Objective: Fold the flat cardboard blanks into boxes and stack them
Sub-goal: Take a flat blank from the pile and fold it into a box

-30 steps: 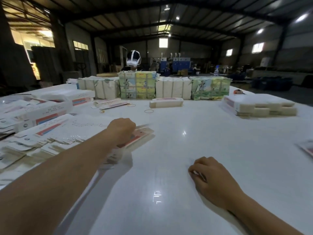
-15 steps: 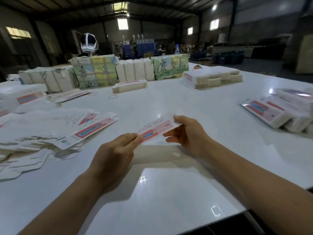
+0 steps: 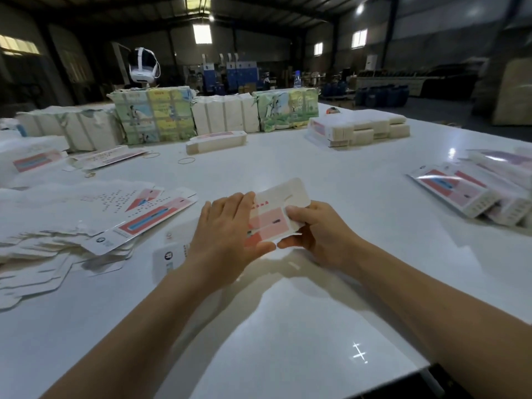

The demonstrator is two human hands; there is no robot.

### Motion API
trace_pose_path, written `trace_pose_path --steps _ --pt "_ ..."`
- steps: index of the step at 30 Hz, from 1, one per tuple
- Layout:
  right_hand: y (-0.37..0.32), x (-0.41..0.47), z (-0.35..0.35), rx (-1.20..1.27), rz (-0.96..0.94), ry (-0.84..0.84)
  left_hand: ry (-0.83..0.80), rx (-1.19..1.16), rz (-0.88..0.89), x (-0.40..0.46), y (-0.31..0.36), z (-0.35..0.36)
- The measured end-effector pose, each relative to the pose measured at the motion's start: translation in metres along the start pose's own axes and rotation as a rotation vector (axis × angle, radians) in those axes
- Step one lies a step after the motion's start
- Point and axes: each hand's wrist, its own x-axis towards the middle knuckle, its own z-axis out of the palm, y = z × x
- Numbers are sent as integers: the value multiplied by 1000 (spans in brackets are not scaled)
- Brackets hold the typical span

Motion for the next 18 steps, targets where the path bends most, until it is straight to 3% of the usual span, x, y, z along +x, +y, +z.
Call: trace_pose_path --steps 8,15,18 --pt "-8 -8 -3 270 53 -213 258 -220 122 -4 5 -13" --pt "-7 -9 -9 4 14 -238 236 -32 223 -11 7 -28" --pt "-7 -7 -10 -200 -75 -134 201 35 214 -13 6 -31"
